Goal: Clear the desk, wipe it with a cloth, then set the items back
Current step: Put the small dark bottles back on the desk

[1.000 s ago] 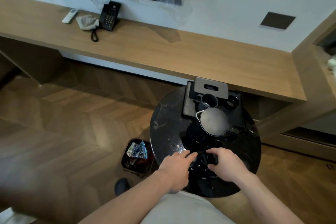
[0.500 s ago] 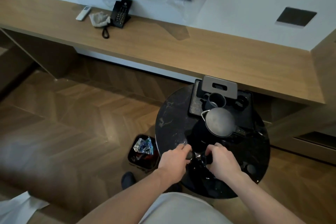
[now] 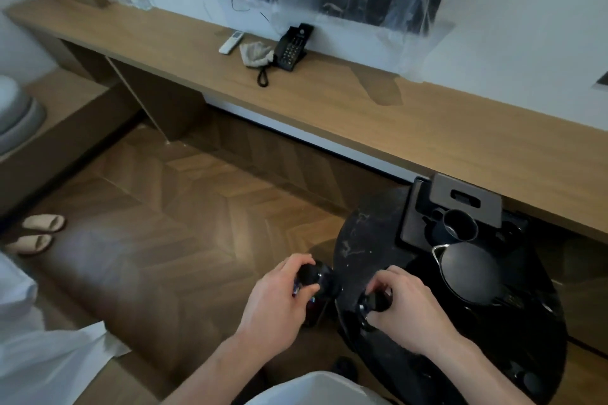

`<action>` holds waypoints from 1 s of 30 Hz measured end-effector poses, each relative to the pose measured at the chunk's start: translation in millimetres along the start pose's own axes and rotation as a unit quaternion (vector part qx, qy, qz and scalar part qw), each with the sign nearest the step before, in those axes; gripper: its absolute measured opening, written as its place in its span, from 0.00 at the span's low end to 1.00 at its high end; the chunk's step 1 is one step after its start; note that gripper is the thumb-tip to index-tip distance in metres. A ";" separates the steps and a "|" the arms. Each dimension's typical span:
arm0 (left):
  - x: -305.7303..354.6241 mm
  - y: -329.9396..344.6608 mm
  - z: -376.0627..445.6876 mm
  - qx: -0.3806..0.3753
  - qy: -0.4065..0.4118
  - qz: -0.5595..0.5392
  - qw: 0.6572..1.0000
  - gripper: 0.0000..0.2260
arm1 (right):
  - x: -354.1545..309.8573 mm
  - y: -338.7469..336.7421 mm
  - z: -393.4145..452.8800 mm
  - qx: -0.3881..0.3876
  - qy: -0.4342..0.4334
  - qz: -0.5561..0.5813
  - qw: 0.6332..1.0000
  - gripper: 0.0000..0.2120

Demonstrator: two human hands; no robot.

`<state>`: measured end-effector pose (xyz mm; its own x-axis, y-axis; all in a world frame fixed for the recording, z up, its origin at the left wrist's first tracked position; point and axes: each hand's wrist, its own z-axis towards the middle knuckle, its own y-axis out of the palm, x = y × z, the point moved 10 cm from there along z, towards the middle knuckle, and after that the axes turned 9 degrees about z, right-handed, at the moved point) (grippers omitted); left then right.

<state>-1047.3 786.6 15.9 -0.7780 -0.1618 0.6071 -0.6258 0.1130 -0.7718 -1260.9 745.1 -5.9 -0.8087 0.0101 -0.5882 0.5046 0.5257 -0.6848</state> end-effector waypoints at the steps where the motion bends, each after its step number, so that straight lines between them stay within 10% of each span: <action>1: -10.1 -20.2 -0.6 0.019 -0.013 -0.010 1.000 0.15 | -22.6 -0.5 6.4 -0.002 -0.016 0.001 1.000 0.10; 30: -271.0 -397.5 56.5 0.267 -0.077 -0.081 0.957 0.14 | -455.9 68.7 215.6 -0.023 -0.209 0.073 0.975 0.13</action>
<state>-584.6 730.2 147.5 -0.6299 -0.2811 0.7241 -0.5883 -0.4360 -0.6810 -792.3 593.3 122.5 -0.5295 -0.2550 -0.8091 0.5837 0.5826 -0.5656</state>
